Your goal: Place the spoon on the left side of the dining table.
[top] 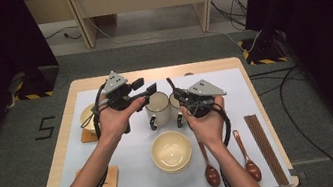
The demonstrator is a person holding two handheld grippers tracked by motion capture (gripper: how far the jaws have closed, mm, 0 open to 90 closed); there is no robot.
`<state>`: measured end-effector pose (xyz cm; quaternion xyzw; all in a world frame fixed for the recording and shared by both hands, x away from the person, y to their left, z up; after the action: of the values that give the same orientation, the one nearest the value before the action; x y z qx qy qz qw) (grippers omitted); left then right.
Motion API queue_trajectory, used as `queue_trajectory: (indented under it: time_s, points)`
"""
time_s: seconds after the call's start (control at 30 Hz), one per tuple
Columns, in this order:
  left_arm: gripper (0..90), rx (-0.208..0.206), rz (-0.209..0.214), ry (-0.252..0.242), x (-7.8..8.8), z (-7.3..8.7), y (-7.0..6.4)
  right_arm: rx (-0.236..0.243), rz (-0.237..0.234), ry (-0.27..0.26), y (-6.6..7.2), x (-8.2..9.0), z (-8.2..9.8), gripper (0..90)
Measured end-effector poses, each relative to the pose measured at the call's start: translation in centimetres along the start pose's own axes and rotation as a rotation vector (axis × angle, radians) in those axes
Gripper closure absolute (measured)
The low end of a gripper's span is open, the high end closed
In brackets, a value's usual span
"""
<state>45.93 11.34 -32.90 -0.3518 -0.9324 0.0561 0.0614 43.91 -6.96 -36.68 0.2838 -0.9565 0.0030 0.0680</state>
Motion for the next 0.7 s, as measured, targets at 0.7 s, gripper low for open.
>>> queue_trajectory:
  time_s: [0.7]
  points:
    - [47.3,0.054,0.037,0.014,-2.1,-0.2,-1.0,0.004,-0.019,-0.007,1.2,-1.0,-0.1,84.9]
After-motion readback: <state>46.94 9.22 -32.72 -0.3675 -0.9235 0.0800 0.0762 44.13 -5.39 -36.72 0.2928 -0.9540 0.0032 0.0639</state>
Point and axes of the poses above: each handheld gripper's, and its own axes: x roughly backward along the jaws, z roughly out of its underside, y roughly to its left, the point moved 4 cm from there along -x, roughly forward along the jaws, and after that the axes turned 9 degrees about -y, right-handed, at the moved point
